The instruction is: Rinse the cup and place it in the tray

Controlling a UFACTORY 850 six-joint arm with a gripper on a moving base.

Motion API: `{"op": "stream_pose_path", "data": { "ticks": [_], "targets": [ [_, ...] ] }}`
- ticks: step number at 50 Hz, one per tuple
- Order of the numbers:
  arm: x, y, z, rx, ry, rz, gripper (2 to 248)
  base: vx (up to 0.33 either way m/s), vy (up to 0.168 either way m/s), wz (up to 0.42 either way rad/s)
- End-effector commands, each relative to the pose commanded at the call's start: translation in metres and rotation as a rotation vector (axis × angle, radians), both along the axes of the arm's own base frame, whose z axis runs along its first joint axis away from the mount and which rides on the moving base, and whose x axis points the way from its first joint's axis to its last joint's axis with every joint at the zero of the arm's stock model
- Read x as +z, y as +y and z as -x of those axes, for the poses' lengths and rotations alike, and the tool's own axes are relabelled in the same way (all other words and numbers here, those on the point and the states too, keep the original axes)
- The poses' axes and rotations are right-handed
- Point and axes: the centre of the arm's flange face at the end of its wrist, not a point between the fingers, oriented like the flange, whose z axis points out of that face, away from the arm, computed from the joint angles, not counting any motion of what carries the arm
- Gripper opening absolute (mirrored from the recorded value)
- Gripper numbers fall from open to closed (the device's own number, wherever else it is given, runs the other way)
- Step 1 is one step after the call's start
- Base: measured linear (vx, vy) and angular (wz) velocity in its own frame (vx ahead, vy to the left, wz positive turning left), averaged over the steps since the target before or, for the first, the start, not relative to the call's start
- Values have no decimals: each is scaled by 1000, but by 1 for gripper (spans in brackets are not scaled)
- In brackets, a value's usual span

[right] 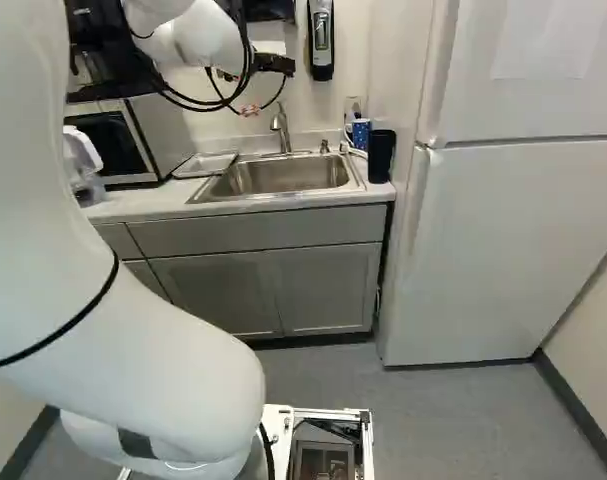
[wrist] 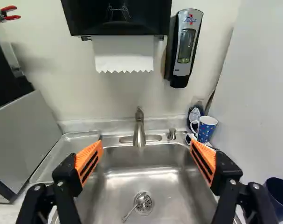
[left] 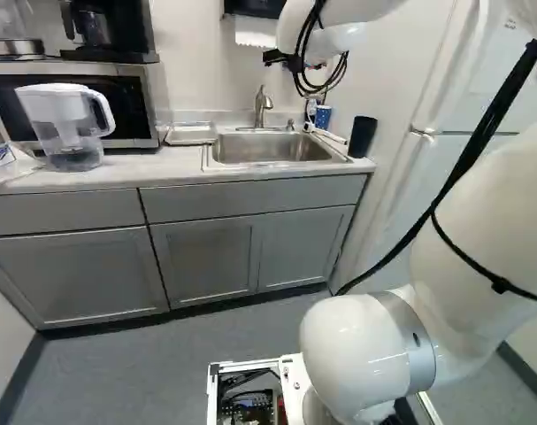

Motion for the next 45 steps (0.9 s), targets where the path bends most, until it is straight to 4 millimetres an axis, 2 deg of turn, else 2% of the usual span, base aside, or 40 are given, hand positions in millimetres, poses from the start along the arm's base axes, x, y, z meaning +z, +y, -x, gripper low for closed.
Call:
{"op": "stream_pose_path", "data": {
  "ticks": [45],
  "targets": [
    [0,0,0,0,0,0,247,45,6,-102]
  ]
}}
